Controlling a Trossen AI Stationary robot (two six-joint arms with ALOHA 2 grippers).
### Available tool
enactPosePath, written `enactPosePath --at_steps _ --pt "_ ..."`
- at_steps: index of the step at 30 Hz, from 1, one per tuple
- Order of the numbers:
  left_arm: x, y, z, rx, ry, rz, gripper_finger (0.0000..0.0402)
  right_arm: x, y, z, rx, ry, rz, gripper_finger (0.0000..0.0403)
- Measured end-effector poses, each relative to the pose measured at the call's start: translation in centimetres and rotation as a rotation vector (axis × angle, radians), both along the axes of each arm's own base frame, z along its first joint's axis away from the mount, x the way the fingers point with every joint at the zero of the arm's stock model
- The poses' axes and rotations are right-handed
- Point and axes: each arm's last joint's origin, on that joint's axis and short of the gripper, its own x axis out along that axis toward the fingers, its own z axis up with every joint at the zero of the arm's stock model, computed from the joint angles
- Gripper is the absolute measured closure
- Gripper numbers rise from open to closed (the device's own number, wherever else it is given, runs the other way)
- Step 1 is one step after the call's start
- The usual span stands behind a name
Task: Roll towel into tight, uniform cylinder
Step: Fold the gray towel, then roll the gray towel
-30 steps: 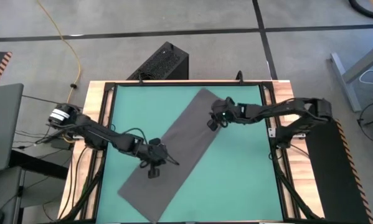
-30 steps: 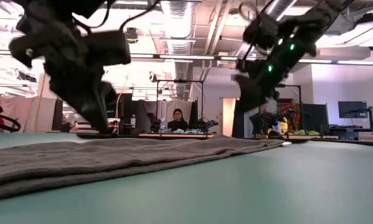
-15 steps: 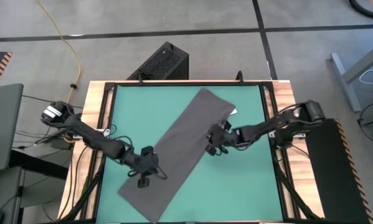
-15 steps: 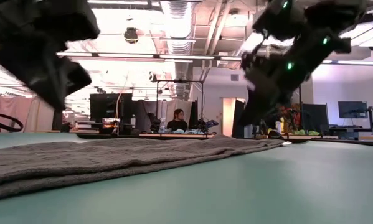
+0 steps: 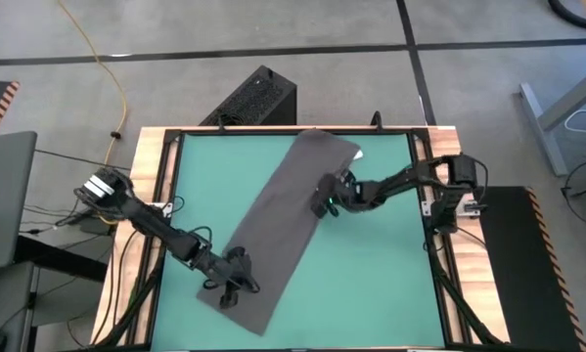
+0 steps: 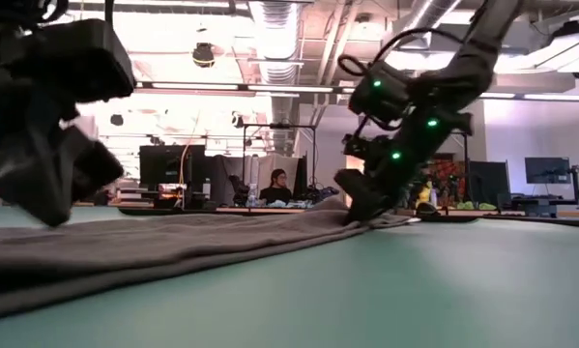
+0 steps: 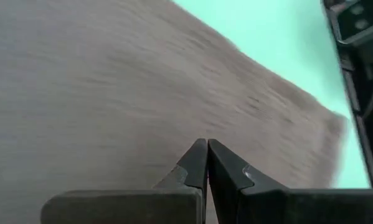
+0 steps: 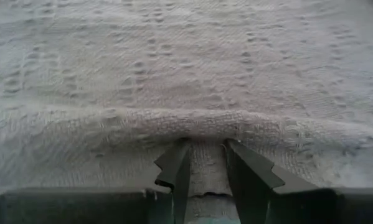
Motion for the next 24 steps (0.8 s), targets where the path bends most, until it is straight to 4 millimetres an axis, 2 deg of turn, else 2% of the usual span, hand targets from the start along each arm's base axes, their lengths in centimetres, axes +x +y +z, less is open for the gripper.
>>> enactPosePath --at_steps 3,6,9,14,16,19,24 --pt "0.9 -0.8 -1.4 -0.042 0.0 -0.04 0.0401 1.3 -2.2 2.0 -0.035 -0.056 0.024 0.0275" --pt "2.2 -1.4 -1.7 -0.096 -0.043 -0.092 0.0401 2.0 -3.3 4.4 -0.023 -0.08 0.108 0.0275" --pt "3.4 -1.8 -1.1 -0.1 -0.085 -0.158 0.0401 1.9 -3.3 6.4 0.003 -0.039 0.16 0.0275" --pt "4.1 -1.5 1.6 -0.064 -0.216 -0.218 0.0401 0.8 -2.1 9.1 0.028 -0.017 0.179 0.0275" --pt "4.0 -1.3 2.6 -0.044 -0.254 -0.222 0.0401 0.7 -0.5 9.3 0.057 -0.007 0.201 0.0275" --pt "3.4 -0.9 4.0 -0.004 -0.257 -0.211 0.0401 1.3 3.2 9.0 0.096 -0.016 0.289 0.0275" --pt "1.3 -1.0 4.6 0.046 -0.125 -0.203 0.0401 3.0 11.8 7.1 0.1 -0.071 0.541 0.0275"
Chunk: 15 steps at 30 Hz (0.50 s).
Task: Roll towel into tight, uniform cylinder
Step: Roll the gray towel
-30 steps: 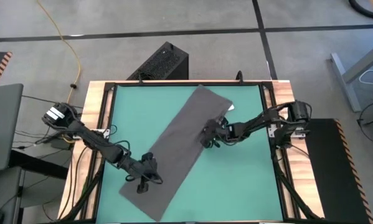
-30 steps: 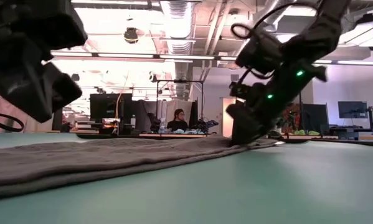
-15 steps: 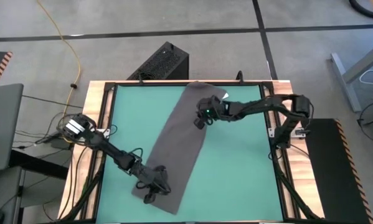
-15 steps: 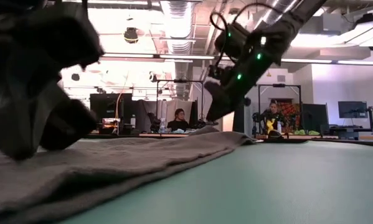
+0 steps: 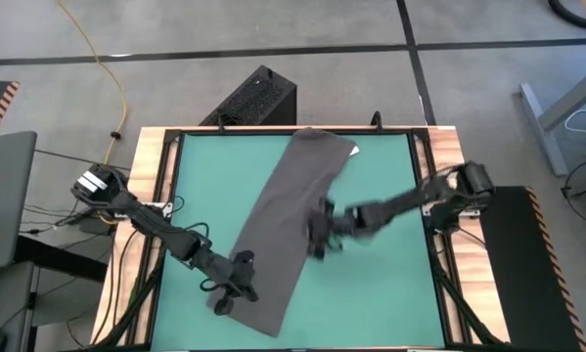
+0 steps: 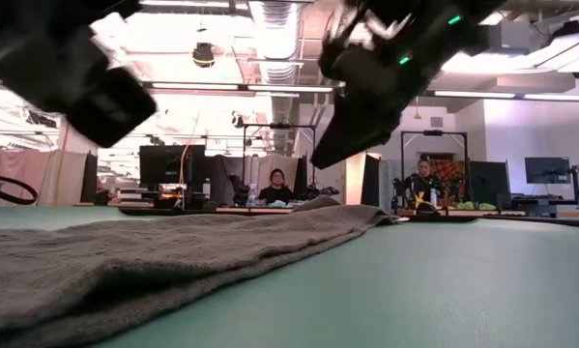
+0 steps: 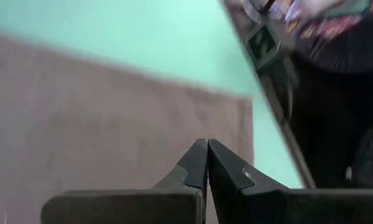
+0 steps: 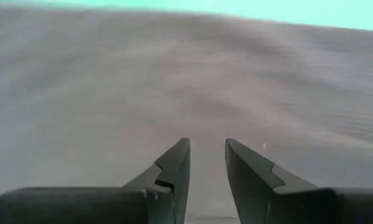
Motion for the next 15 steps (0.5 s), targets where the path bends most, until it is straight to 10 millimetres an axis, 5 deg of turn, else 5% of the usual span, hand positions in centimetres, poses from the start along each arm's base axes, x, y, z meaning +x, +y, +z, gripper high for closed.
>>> enactPosePath --at_steps 7,15 --pt "-2.5 -2.7 -0.4 -0.05 0.124 -0.115 0.0401 1.5 11.2 -1.8 -0.115 -0.096 0.26 0.0275" --pt "-5.0 -4.7 -0.9 0.142 0.067 -0.152 0.0401 5.2 17.2 -2.5 -0.306 -0.025 0.485 0.0275"
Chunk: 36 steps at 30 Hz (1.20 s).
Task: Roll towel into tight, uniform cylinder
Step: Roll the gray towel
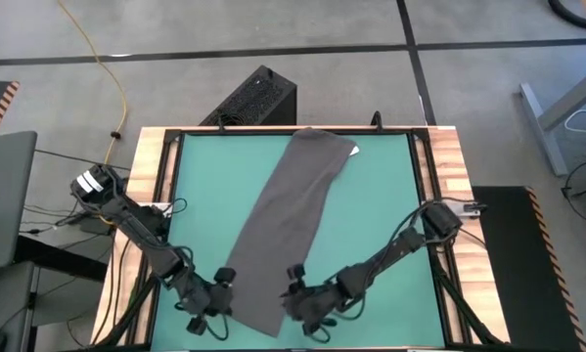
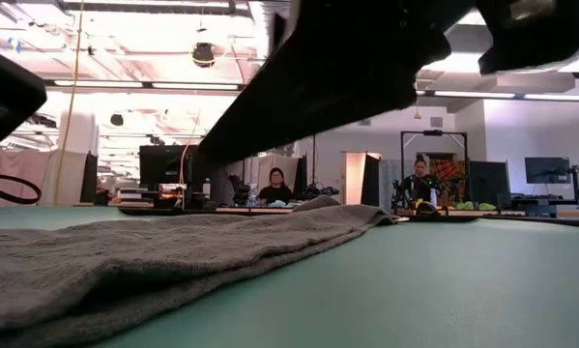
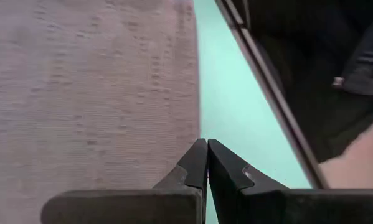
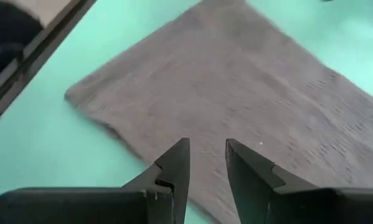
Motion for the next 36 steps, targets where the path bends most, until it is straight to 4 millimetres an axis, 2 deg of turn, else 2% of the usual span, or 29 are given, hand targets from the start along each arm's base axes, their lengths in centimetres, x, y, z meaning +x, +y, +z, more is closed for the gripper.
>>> enactPosePath --at_steps 5,11,16,20,29,33,36 --pt "-0.3 -0.2 -0.1 0.073 -0.049 -0.015 0.0379 1.4 0.7 0.1 -0.013 0.097 0.029 0.0275" --pt "-0.1 -0.4 -0.2 0.059 -0.063 -0.017 0.0318 1.8 0.4 0.6 -0.009 0.114 0.002 0.0275" --pt "0.2 -1.4 -1.8 0.048 -0.052 -0.072 0.0267 1.7 0.1 0.5 0.013 0.134 -0.03 0.0275" --pt "0.3 -1.5 -3.2 0.085 -0.012 -0.076 0.0246 1.6 0.0 0.4 0.008 0.15 -0.037 0.0275" --pt "0.4 -2.0 -5.6 0.124 0.047 -0.09 0.0255 1.4 0.0 0.3 0.031 0.17 -0.069 0.0275" --pt "0.0 -2.2 -6.1 0.169 0.042 -0.072 0.0282 1.1 -0.1 0.2 0.038 0.205 -0.099 0.0275" --pt "0.0 -2.1 -6.2 0.179 0.037 -0.045 0.0322 0.2 0.0 0.8 0.009 0.236 -0.11 0.0275"
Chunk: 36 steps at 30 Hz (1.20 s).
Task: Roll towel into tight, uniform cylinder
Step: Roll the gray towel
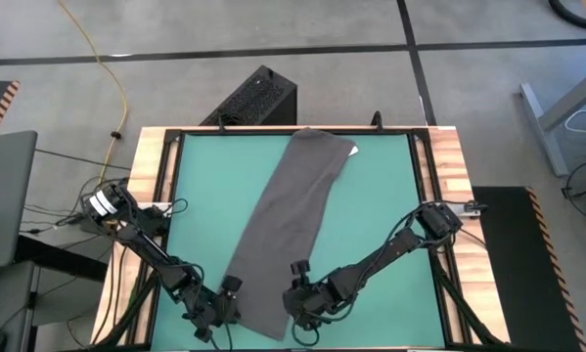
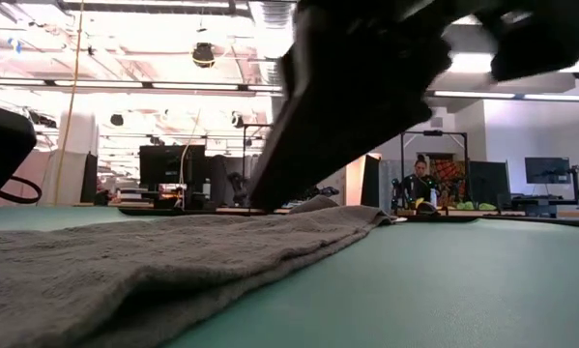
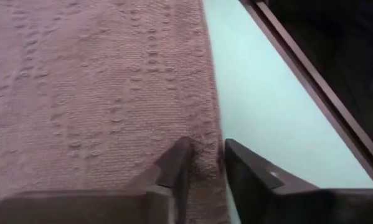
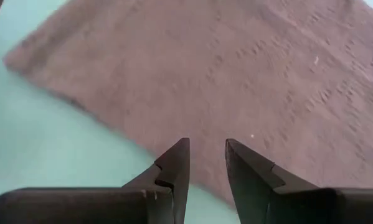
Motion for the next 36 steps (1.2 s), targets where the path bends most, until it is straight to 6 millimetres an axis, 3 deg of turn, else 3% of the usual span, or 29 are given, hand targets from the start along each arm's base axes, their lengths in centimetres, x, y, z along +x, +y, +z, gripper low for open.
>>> enactPosePath --at_steps 4,10,16,20,26,31,36 --pt "0.2 0.3 -0.1 -0.035 0.034 0.072 0.0388 -1.8 0.7 1.9 -0.079 -0.008 -0.006 0.0281" --pt "1.2 0.6 0.7 -0.164 0.059 0.049 0.0399 -4.9 1.2 5.2 -0.126 -0.071 -0.02 0.0293" --pt "2.0 2.1 3.3 -0.3 0.089 0.01 0.0401 -8.2 0.0 6.5 -0.027 -0.237 -0.063 0.0304" --pt "3.2 3.9 5.5 -0.401 0.065 0.061 0.0401 -9.3 -0.7 6.2 0.178 -0.373 -0.022 0.0305" --pt "4.6 7.3 5.9 -0.492 0.191 0.129 0.0401 -9.6 -0.5 5.0 0.391 -0.476 0.02 0.0306" --pt "5.1 10.0 4.9 -0.476 0.325 0.188 0.0401 -8.7 0.2 3.1 0.407 -0.475 0.023 0.0306" --pt "5.8 11.5 5.0 -0.487 0.291 0.17 0.0401 -7.3 0.5 2.4 0.375 -0.49 0.039 0.0305"
